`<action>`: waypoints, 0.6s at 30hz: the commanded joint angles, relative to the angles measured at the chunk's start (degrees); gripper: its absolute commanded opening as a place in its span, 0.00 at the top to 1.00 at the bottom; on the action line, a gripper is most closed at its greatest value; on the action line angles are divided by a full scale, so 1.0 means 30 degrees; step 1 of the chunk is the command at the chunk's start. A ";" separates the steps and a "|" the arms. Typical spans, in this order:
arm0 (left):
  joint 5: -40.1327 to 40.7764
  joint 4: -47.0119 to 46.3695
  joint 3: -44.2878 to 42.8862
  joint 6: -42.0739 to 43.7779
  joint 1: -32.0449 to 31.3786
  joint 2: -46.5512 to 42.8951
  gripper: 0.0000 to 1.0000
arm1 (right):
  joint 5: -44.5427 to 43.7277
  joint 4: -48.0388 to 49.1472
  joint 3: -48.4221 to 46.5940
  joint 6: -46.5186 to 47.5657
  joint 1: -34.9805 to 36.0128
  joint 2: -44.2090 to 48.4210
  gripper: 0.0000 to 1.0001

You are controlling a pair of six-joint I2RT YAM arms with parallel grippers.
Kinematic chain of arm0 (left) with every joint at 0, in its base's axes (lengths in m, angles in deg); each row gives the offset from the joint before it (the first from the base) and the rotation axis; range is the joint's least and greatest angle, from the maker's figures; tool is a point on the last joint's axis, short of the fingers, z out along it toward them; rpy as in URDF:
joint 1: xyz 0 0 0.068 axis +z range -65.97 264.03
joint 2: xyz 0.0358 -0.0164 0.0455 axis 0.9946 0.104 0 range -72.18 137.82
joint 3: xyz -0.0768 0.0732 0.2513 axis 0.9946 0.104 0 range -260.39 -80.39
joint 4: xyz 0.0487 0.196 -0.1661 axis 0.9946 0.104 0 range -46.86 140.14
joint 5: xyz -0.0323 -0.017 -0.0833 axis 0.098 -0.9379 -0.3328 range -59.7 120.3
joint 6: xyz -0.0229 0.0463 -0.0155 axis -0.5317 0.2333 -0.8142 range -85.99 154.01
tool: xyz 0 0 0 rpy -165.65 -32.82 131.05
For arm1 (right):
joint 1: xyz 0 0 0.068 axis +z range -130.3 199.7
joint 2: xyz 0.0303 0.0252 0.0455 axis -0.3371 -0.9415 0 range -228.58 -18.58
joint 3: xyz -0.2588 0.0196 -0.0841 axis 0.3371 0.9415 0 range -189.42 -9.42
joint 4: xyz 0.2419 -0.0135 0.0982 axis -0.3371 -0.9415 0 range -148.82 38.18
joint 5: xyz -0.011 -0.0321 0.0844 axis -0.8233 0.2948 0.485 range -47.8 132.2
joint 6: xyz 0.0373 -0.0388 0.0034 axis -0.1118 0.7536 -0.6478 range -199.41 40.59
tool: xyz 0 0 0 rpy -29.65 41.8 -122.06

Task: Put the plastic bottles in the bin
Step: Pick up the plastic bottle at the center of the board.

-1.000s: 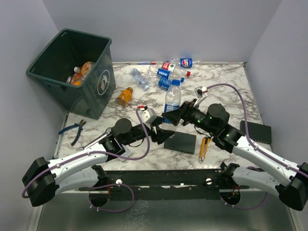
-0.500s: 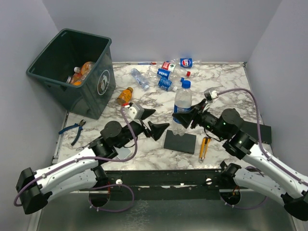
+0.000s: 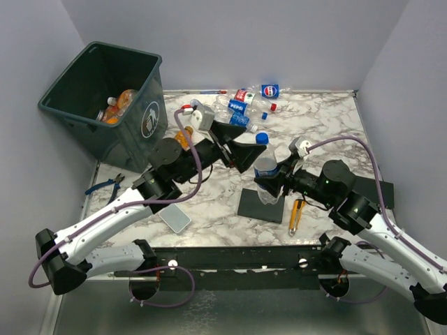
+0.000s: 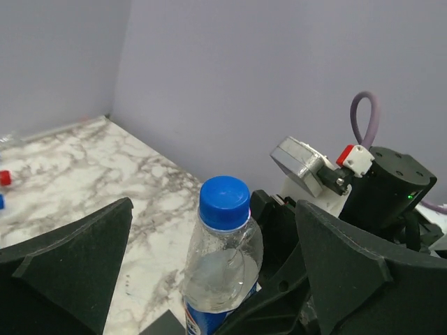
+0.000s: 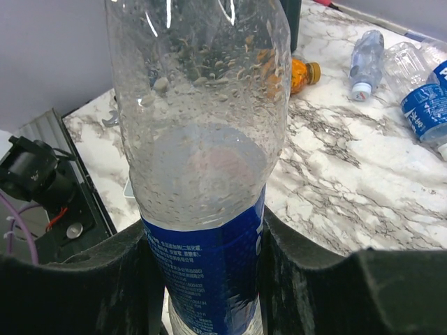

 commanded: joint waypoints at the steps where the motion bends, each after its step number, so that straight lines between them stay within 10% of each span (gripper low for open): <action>1: -0.3140 0.0132 -0.1103 -0.1861 0.0404 0.1621 0.01 | 0.0653 -0.0544 -0.0181 0.0425 0.0050 0.0250 0.64; 14: -0.4259 -0.0388 -0.1436 -0.3298 0.0896 0.3200 0.43 | 0.0573 -0.0564 0.0191 0.0414 0.0044 0.0432 0.65; 18: -0.3757 -0.0821 -0.1318 -0.3516 0.1030 0.2986 0.27 | 0.0817 -0.0566 0.0141 0.0421 0.0048 0.0151 0.65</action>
